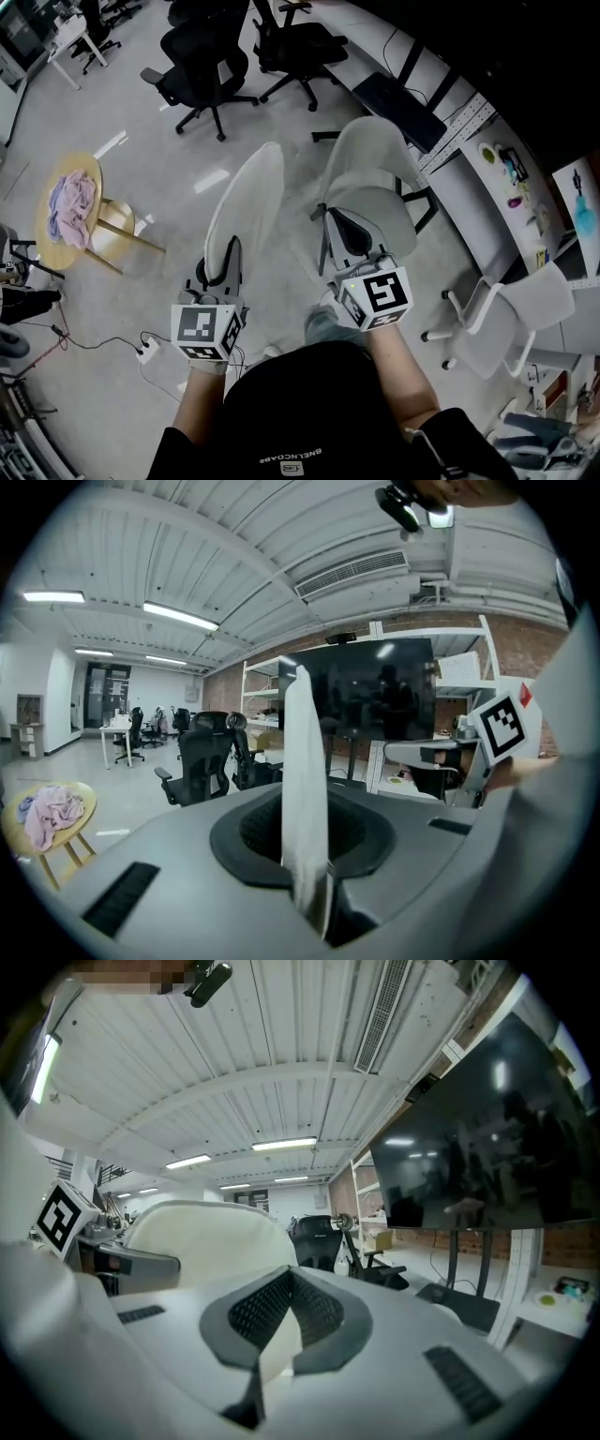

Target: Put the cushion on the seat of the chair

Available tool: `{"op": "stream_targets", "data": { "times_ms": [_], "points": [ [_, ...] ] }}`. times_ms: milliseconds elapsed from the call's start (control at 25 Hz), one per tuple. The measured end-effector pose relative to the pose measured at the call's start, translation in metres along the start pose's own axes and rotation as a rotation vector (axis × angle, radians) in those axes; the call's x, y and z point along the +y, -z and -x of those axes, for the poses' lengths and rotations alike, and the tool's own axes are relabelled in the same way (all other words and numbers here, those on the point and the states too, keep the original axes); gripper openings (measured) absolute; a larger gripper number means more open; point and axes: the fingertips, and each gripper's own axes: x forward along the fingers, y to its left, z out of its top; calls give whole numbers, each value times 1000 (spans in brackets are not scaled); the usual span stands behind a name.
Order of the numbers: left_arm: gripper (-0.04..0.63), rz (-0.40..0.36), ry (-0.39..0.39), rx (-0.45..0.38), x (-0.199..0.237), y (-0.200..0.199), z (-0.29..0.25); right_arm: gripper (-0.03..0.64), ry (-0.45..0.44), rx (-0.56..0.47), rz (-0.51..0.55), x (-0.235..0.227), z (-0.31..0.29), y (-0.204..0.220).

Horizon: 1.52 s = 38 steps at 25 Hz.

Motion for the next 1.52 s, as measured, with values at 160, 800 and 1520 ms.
{"op": "stream_targets", "data": {
  "times_ms": [160,800,1520],
  "points": [
    [54,-19,14,17,-23,-11,-36,8,13,2,-28,-46,-3,-2],
    [55,-83,123,69,-121,-35,-178,8,150,-4,-98,-219,9,4],
    [55,-153,412,138,-219,-32,-263,8,440,13,-153,-314,78,20]
  ]
}}
